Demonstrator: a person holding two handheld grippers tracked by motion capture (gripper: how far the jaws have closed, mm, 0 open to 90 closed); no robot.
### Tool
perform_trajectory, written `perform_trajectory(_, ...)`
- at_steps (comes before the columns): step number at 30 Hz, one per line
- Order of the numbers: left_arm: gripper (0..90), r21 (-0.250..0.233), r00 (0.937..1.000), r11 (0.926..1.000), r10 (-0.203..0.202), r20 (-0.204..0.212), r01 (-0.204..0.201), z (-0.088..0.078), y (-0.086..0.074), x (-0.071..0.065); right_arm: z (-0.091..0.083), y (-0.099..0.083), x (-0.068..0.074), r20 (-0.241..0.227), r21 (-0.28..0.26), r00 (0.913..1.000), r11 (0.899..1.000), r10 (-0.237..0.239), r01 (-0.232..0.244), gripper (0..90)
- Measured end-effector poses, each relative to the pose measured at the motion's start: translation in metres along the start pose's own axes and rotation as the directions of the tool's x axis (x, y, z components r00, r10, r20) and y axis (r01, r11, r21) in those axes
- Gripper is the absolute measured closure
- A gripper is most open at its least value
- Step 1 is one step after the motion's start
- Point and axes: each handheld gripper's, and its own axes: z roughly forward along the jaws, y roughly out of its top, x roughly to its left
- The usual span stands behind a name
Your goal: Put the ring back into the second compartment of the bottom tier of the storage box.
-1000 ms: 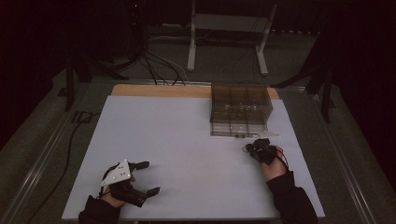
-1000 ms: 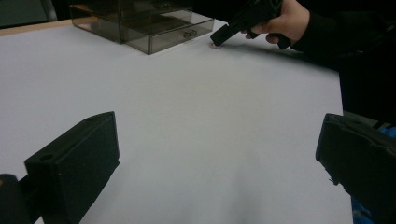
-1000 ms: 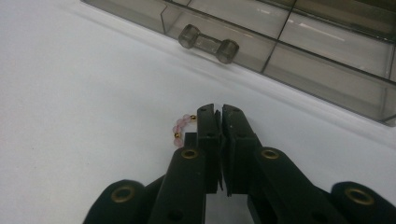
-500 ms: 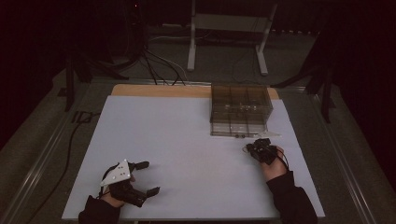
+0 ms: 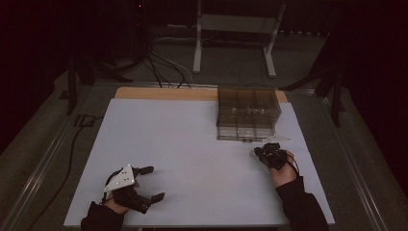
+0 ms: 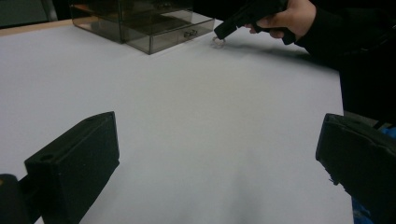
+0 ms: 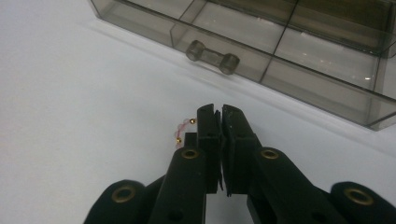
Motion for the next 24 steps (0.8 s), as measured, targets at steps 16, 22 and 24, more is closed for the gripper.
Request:
perform_trajectory(16, 0.6, -0.004, 1.0000, 1.0000, 0.001, 0.002, -0.001, 0.000, 0.000, 0.000, -0.008, 0.001, 0.011, -0.041, 0.006, 0.9988, 1.000, -0.026, 0.026, 86.8)
perform_trajectory(22, 0.6, -0.005, 1.0000, 1.0000, -0.001, 0.003, 0.001, 0.000, 0.000, 0.000, -0.013, 0.002, 0.015, -0.054, -0.002, 0.9981, 1.000, -0.030, 0.030, 86.9)
perform_trajectory(24, 0.6, -0.003, 1.0000, 1.0000, -0.003, 0.001, 0.003, 0.000, 0.000, 0.001, -0.015, 0.003, 0.016, -0.058, -0.005, 0.9979, 1.000, -0.029, 0.028, 86.8)
